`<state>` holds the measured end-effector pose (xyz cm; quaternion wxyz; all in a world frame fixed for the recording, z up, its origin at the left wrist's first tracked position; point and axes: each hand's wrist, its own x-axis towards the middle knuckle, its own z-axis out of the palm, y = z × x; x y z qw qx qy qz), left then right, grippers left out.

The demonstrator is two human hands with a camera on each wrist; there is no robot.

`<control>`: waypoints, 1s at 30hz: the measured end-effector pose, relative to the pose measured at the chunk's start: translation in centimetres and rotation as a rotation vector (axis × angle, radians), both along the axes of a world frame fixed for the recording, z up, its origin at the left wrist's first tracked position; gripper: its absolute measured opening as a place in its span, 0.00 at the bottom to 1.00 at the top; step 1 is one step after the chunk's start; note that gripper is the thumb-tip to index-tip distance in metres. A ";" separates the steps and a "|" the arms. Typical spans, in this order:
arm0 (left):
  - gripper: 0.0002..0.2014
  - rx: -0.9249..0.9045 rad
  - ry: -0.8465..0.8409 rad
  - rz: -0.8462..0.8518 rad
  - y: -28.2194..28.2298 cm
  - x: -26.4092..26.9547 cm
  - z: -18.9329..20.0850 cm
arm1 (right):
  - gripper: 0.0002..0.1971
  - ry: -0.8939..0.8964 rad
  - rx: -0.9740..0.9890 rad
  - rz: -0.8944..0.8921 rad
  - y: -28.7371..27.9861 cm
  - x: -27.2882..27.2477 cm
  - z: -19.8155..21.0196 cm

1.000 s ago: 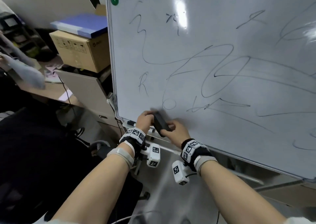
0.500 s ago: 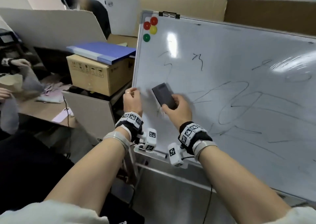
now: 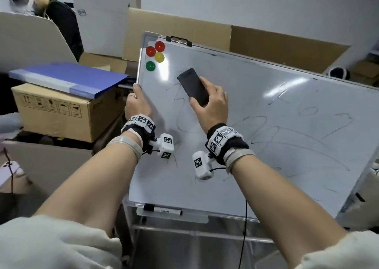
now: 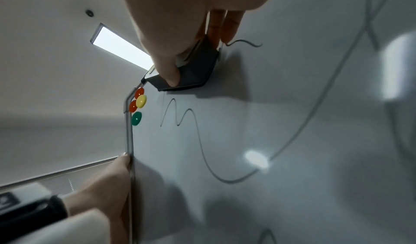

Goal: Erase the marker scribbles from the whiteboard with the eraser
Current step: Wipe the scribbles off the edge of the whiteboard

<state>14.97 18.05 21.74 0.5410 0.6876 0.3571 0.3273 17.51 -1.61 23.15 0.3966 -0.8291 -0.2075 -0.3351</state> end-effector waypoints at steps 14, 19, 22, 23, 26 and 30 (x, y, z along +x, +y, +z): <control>0.30 0.128 0.054 0.014 0.2 -0.6 -1.1 | 0.31 -0.219 -0.301 -0.036 3.5 1.2 0.6; 0.30 0.137 0.056 0.022 0.0 -0.5 -1.3 | 0.32 -0.134 -0.087 -0.121 3.1 2.0 1.5; 0.30 0.139 0.048 0.016 0.2 -0.5 -1.3 | 0.31 -0.145 -0.226 -0.032 3.4 0.2 -2.0; 0.29 0.139 0.048 0.011 0.3 -0.5 -1.3 | 0.31 -0.153 -0.282 -0.007 3.3 -0.2 -2.8; 0.29 0.140 0.054 0.011 0.2 -0.5 -1.2 | 0.31 -0.148 -0.271 -0.016 3.2 0.3 -1.2; 0.32 0.146 0.035 0.042 -0.2 -0.4 -1.7 | 0.32 -0.091 -0.015 -0.102 2.9 2.1 2.4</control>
